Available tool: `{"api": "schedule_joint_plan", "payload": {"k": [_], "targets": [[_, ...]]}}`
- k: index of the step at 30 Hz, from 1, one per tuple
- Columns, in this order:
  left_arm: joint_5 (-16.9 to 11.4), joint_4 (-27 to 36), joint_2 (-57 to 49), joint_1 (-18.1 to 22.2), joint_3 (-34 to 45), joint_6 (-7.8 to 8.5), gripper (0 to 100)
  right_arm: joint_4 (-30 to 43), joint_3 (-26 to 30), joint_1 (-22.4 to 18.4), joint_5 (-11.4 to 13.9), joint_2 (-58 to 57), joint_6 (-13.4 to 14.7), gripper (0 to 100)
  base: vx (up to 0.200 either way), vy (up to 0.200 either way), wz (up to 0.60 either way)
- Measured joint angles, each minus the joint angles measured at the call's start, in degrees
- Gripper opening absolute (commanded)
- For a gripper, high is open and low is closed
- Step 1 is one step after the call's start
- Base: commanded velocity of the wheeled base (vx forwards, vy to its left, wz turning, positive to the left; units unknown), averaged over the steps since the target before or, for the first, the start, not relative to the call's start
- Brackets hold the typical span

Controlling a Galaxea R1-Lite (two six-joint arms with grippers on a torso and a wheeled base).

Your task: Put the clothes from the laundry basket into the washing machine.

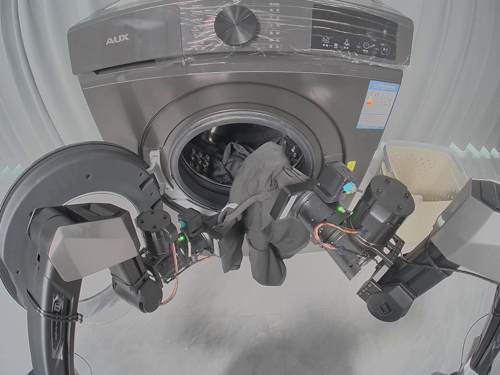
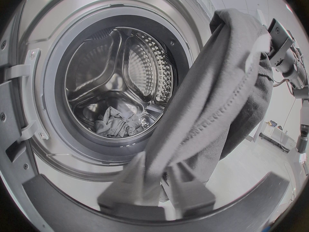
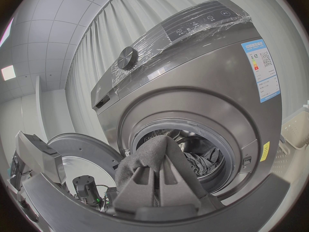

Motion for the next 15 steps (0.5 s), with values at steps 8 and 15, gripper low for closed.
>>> {"api": "schedule_joint_plan", "payload": {"k": [8, 15], "targets": [[-0.1, 0.0, -1.4, -0.4, 1.1, -0.11, 0, 0.3, 0.4, -0.5, -0.3, 0.1, 0.1, 0, 0.000, 0.000, 0.00], [-1.8, 0.0, -6.5, -1.0, 7.8, 0.01, 0, 0.4, 0.7, -2.5, -1.6, 0.8, 0.6, 0, 0.000, 0.000, 0.00]]}}
